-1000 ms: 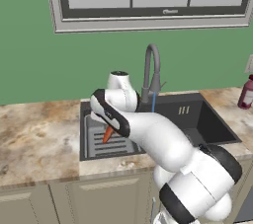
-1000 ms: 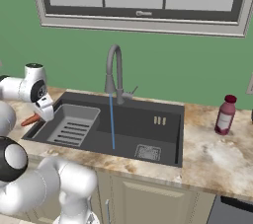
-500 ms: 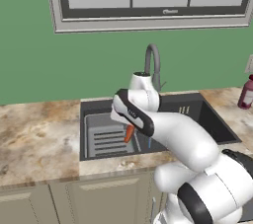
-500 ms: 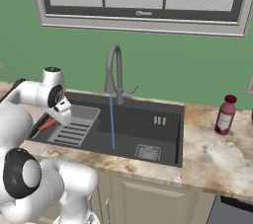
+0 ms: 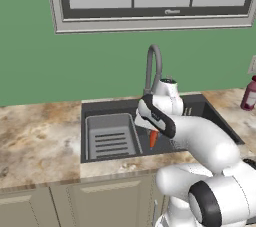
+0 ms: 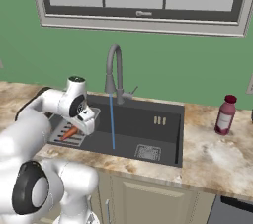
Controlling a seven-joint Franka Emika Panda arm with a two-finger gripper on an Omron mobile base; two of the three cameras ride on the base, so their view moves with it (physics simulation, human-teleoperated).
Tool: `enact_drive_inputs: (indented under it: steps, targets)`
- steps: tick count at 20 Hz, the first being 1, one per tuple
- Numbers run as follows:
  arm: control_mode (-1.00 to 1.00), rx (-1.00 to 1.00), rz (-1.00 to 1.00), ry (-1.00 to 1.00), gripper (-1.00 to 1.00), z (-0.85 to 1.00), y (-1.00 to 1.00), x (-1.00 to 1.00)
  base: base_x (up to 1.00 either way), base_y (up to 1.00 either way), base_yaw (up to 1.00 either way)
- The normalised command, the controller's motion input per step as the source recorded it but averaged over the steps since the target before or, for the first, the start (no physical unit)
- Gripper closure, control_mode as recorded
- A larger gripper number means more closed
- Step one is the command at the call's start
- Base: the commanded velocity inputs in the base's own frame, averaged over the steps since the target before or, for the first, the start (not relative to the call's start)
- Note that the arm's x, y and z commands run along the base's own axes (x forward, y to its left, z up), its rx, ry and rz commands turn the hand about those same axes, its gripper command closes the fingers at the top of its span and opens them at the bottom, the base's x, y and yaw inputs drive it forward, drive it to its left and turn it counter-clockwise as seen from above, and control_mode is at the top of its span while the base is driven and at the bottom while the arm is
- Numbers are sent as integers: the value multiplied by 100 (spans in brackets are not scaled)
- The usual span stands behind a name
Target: Turn on the sink faucet. Then move the carrot from the counter to the sink. Turn off the sink. Move the vegetable from the sink to the pot next to the stove. Finally move the pot to the rear right burner.
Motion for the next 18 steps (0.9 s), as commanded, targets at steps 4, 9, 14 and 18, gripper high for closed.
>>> enact_drive_inputs:
  steps: [4, 9, 14, 18]
  targets:
    - [-100, 2, 0, 0, 100, -34, -94, 0, 0, 0, 0]
    - [-100, 9, 1, 0, 100, -39, -100, 7, 0, 0, 0]
    - [-100, 8, 5, 0, 100, -28, -97, 36, 0, 0, 0]
    - [-100, 12, 4, 0, 100, -1, -88, 63, 0, 0, 0]
